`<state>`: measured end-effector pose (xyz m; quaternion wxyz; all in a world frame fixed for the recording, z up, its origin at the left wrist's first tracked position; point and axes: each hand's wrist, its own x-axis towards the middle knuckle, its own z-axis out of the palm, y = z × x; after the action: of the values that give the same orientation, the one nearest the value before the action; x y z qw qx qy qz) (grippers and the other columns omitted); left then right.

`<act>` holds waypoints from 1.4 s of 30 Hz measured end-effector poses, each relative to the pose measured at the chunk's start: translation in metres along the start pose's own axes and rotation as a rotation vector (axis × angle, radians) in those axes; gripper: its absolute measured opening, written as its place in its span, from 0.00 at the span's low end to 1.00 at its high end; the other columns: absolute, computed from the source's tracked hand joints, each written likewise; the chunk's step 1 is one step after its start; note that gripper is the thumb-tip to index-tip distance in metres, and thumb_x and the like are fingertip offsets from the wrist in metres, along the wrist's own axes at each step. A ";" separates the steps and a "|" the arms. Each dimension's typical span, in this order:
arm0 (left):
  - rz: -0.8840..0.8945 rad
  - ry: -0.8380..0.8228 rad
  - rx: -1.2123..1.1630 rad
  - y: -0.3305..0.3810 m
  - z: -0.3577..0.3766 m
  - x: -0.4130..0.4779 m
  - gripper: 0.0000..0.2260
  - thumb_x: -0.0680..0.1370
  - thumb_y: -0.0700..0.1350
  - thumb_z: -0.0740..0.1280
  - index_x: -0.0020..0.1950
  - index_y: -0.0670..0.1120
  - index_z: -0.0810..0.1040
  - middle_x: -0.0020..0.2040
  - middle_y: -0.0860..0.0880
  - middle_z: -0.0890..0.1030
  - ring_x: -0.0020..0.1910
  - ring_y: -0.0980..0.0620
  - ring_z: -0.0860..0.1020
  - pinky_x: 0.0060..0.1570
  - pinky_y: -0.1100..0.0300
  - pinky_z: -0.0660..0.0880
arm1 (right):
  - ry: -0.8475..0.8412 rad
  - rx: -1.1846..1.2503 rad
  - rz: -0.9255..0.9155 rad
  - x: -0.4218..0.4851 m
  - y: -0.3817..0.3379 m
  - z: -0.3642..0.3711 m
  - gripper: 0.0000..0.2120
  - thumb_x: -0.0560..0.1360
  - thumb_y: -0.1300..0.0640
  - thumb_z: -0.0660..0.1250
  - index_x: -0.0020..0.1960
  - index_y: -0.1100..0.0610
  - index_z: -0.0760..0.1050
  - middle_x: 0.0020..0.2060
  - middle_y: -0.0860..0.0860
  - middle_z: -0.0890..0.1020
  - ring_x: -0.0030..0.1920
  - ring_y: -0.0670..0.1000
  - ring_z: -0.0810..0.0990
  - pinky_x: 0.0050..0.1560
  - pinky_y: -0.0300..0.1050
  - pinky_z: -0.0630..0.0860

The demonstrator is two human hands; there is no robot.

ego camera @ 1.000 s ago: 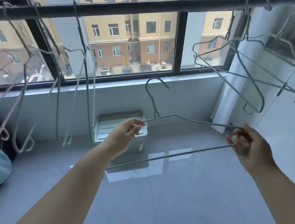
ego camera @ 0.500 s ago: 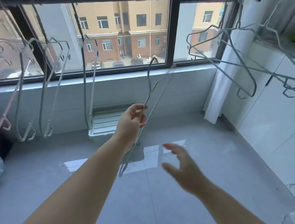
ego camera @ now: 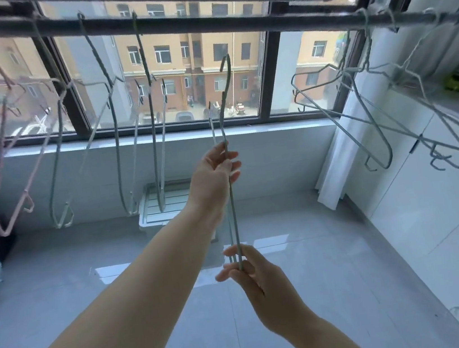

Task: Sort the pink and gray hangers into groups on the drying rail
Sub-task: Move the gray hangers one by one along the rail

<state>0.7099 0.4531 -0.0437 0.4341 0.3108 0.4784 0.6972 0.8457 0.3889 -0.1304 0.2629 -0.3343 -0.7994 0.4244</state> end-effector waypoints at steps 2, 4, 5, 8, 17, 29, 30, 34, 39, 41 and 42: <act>0.088 -0.029 0.136 0.009 -0.004 -0.004 0.16 0.78 0.33 0.57 0.65 0.43 0.68 0.55 0.52 0.75 0.48 0.58 0.77 0.47 0.64 0.77 | 0.033 0.018 -0.038 0.007 -0.010 -0.004 0.12 0.78 0.57 0.58 0.52 0.38 0.66 0.42 0.35 0.82 0.49 0.37 0.79 0.55 0.35 0.74; 0.168 -0.066 0.254 0.020 -0.010 -0.007 0.20 0.78 0.34 0.58 0.69 0.44 0.65 0.58 0.54 0.73 0.52 0.58 0.77 0.55 0.62 0.76 | 0.071 0.028 -0.075 0.016 -0.022 -0.007 0.12 0.78 0.58 0.58 0.52 0.39 0.67 0.43 0.35 0.82 0.49 0.40 0.80 0.55 0.43 0.76; 0.194 -0.088 0.307 0.025 -0.013 -0.008 0.21 0.77 0.35 0.59 0.70 0.44 0.63 0.58 0.55 0.73 0.54 0.57 0.76 0.58 0.59 0.74 | 0.088 0.028 -0.093 0.022 -0.029 -0.008 0.12 0.78 0.58 0.57 0.52 0.40 0.68 0.43 0.36 0.82 0.49 0.42 0.81 0.55 0.46 0.77; 0.233 -0.149 0.436 0.038 -0.022 -0.011 0.24 0.77 0.38 0.61 0.72 0.47 0.60 0.57 0.56 0.73 0.54 0.56 0.75 0.56 0.58 0.73 | 0.125 0.036 -0.149 0.046 -0.050 -0.015 0.13 0.78 0.58 0.57 0.53 0.39 0.69 0.43 0.36 0.83 0.47 0.48 0.82 0.51 0.51 0.79; 0.203 -0.108 0.487 0.062 -0.036 0.004 0.23 0.78 0.39 0.60 0.72 0.50 0.59 0.55 0.56 0.76 0.54 0.53 0.76 0.47 0.62 0.73 | 0.160 0.206 -0.156 0.100 -0.084 -0.007 0.12 0.78 0.62 0.58 0.55 0.46 0.71 0.47 0.53 0.81 0.47 0.46 0.81 0.40 0.37 0.80; 0.179 -0.064 0.509 0.032 -0.039 0.005 0.21 0.78 0.37 0.58 0.70 0.49 0.62 0.62 0.48 0.74 0.59 0.51 0.74 0.58 0.57 0.71 | 0.281 0.142 -0.122 0.087 -0.064 0.009 0.13 0.77 0.54 0.61 0.59 0.39 0.70 0.54 0.45 0.77 0.51 0.41 0.78 0.50 0.38 0.78; 0.203 -0.028 0.608 0.030 -0.038 0.005 0.23 0.78 0.38 0.59 0.72 0.49 0.59 0.67 0.47 0.70 0.66 0.49 0.69 0.65 0.55 0.65 | 0.301 0.121 -0.110 0.084 -0.061 0.006 0.14 0.77 0.53 0.62 0.61 0.43 0.69 0.57 0.44 0.74 0.55 0.40 0.75 0.53 0.34 0.75; 0.478 0.090 0.884 0.031 -0.015 -0.002 0.30 0.75 0.36 0.63 0.74 0.47 0.53 0.74 0.46 0.58 0.73 0.50 0.53 0.68 0.66 0.44 | 0.518 -0.060 -0.080 0.068 -0.045 -0.034 0.17 0.76 0.51 0.62 0.63 0.51 0.70 0.59 0.43 0.69 0.65 0.42 0.65 0.67 0.39 0.62; 0.584 -0.061 0.813 0.023 0.054 -0.002 0.31 0.74 0.38 0.64 0.73 0.47 0.54 0.72 0.49 0.63 0.71 0.50 0.58 0.65 0.68 0.50 | 0.934 -0.325 -0.085 0.057 -0.020 -0.137 0.17 0.73 0.63 0.65 0.61 0.58 0.71 0.62 0.55 0.70 0.65 0.53 0.66 0.68 0.44 0.60; 0.523 -0.146 0.787 0.008 0.085 0.001 0.30 0.75 0.39 0.63 0.73 0.48 0.54 0.70 0.51 0.66 0.67 0.49 0.63 0.60 0.66 0.56 | 0.964 -0.375 -0.002 0.054 -0.002 -0.178 0.20 0.72 0.64 0.65 0.63 0.61 0.69 0.62 0.59 0.70 0.65 0.57 0.66 0.68 0.50 0.62; 0.493 -0.185 0.787 -0.001 0.100 0.002 0.29 0.76 0.39 0.63 0.73 0.48 0.54 0.69 0.51 0.67 0.66 0.49 0.64 0.59 0.66 0.57 | 0.929 -0.364 0.064 0.053 0.008 -0.196 0.21 0.73 0.64 0.65 0.65 0.61 0.67 0.63 0.59 0.70 0.66 0.58 0.66 0.67 0.50 0.62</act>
<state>0.7942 0.4948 -0.0095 0.1458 0.6168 0.5777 0.5144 0.9528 0.5307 -0.0321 0.5152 -0.5529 -0.6484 0.0921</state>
